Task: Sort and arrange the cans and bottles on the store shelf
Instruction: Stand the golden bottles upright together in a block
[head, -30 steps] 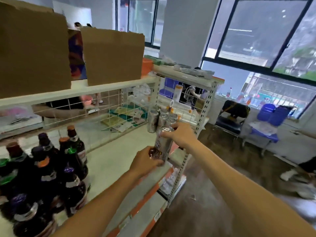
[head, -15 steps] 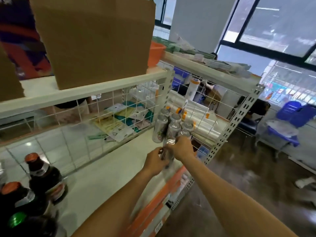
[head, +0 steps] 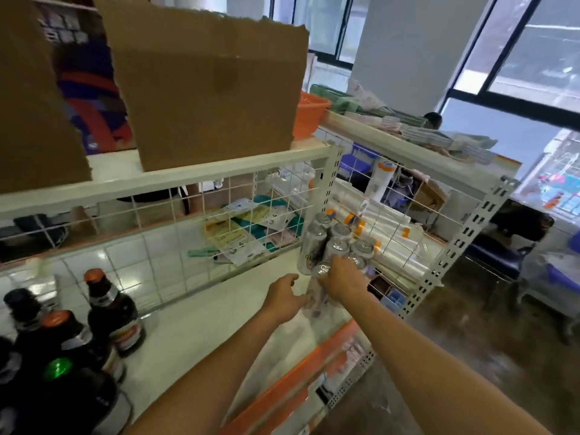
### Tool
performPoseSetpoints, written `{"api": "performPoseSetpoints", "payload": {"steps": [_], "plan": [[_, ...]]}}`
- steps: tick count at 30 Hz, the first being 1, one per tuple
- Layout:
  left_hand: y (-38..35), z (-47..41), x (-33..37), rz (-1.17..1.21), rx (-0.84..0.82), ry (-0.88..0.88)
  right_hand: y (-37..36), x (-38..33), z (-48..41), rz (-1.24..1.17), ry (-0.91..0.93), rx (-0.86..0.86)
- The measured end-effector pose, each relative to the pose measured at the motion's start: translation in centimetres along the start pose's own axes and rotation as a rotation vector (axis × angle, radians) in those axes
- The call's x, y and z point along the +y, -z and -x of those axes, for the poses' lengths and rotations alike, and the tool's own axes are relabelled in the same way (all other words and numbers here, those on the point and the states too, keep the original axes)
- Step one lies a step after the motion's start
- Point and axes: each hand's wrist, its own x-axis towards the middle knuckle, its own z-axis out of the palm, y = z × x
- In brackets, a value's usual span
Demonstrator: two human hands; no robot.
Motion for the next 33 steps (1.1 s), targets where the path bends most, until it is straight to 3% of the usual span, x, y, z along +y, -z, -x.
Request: {"api": "performPoseSetpoints", "payload": {"steps": [8,14,21,27,33], "plan": [[14.9,14.3,6.3,-0.418,0.46,-0.095,6.7,-10.1,7.9,-0.092,0.465,0.012],[24.1,33.7,6.3,-0.653,0.7,0.109,9.8,-19.3,20.4,-0.1,0.899,-0.096],[28.7,54.7,-1.5,-0.634,0.815,0.488,8.7,-29.8,35.9,-0.023,1.263,-0.227],[31.0,67.7,-7.4,-0.579,0.912,0.634,6.0,-38.8,48.7,0.028,1.49,-0.209],[35.5,77.6,-14.9,-0.579,0.96,0.69,1.9,-47.4,60.1,-0.026,1.534,-0.27]]}}
